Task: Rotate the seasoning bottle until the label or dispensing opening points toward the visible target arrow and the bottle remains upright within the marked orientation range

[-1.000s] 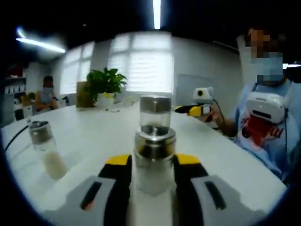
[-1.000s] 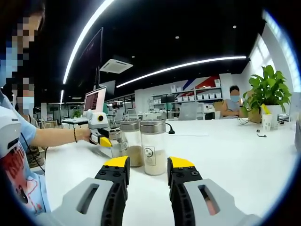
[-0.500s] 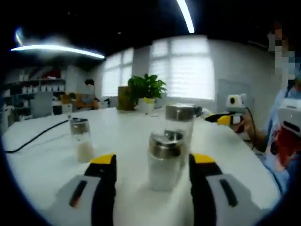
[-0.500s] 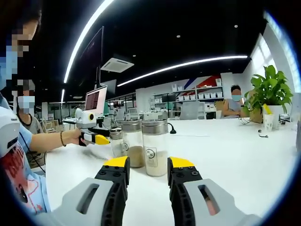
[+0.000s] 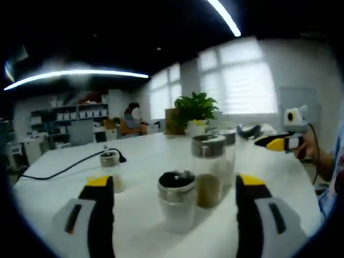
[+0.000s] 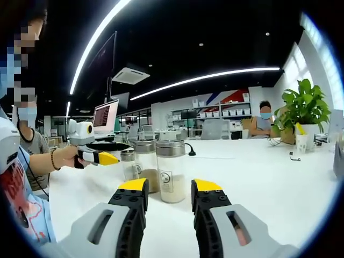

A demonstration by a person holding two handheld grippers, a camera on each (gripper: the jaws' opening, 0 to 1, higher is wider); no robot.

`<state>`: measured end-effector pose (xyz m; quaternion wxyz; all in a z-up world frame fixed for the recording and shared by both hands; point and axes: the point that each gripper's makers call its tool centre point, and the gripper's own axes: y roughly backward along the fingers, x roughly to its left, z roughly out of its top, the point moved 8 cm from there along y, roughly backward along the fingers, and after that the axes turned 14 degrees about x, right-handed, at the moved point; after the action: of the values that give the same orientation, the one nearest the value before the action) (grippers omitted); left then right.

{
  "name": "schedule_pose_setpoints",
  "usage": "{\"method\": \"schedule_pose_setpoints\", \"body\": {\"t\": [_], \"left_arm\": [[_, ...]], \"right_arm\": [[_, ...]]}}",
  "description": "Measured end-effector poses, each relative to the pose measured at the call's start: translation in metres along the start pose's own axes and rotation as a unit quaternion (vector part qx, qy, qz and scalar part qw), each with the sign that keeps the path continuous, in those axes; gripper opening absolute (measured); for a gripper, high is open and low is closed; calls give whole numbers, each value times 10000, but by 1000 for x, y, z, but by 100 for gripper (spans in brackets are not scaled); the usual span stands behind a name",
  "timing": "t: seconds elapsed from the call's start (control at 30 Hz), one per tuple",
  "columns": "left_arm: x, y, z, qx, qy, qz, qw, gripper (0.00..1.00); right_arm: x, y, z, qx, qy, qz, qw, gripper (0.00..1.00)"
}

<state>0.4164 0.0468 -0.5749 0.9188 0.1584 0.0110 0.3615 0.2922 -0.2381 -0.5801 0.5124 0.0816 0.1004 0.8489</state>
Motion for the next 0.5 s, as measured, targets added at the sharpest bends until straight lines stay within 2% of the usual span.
{"method": "schedule_pose_setpoints", "body": {"t": [0.1,0.17,0.23,0.27,0.37,0.4,0.47,0.5], "left_arm": [[-3,-2,-1,-53,127,48,9999,87],[-4,-4,-5,-12,473,45,9989,82],[-3,-6,-8,65,944,195,9953,75],[-5,-8,-7,4,1033,123,9946,73],[-8,-11,-8,38,854,213,9961,64],[-8,-12,-9,96,897,201,9957,62],[-13,-16,-11,236,1089,-92,9937,62],[-12,-16,-11,211,1079,5,9939,62]], "right_arm": [[0,1,1,-34,14,12,10000,32],[-1,2,0,-11,19,-18,10000,32],[-4,3,-2,-1,-2,-59,10000,32],[-5,4,-4,12,-40,-78,10000,32],[-7,5,-7,46,-79,-90,9999,31],[-7,6,-7,55,-102,-99,9999,31],[-6,8,-7,47,-98,-95,9999,31],[-4,8,-6,27,-42,-67,10000,31]]}}
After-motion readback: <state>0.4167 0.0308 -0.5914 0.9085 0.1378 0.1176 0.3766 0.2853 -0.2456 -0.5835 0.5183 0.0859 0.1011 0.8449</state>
